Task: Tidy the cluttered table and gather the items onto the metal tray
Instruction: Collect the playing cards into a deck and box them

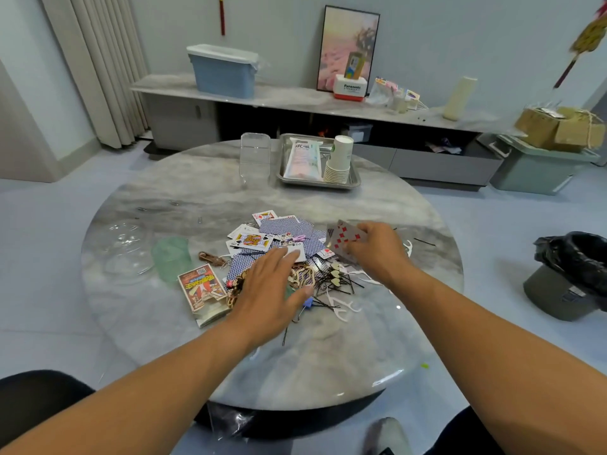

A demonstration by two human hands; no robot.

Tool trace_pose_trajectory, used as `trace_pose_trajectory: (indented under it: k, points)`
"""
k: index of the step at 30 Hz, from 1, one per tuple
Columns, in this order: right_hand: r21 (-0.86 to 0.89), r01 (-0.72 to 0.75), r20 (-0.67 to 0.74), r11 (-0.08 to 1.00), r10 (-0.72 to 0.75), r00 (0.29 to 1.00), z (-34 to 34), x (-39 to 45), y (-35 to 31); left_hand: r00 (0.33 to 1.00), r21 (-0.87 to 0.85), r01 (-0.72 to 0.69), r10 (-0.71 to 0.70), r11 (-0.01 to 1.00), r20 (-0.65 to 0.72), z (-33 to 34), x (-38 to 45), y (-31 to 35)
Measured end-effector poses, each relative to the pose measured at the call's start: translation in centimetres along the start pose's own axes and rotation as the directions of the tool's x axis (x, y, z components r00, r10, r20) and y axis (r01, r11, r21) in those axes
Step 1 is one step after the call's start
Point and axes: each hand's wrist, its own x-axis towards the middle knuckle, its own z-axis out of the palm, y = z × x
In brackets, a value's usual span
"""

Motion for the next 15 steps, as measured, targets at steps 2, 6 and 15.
trace_pose_trajectory:
  k: [2, 6, 15]
  points:
    - [0.311, -0.035, 0.039, 0.95, 0.024, 0.999, 0.3, 0.1, -0.3, 0.993, -0.233, 0.114, -0.117, 0.966, 0.0, -0.8, 1.1, 0.9]
    - [0.589, -0.179, 0.223, 0.788, 0.054, 0.973, 1.3, -0.2, -1.8, 0.912, -0.7, 0.39, -0.356, 0.598, 0.204, -3.5, 3.8, 2.4]
    - [0.537, -0.231, 0.371, 0.811, 0.019, 0.929, 4.7, 2.0, -6.2, 0.709, -0.877, 0.477, -0.611, 0.05, 0.351, -6.2, 8.0, 1.5]
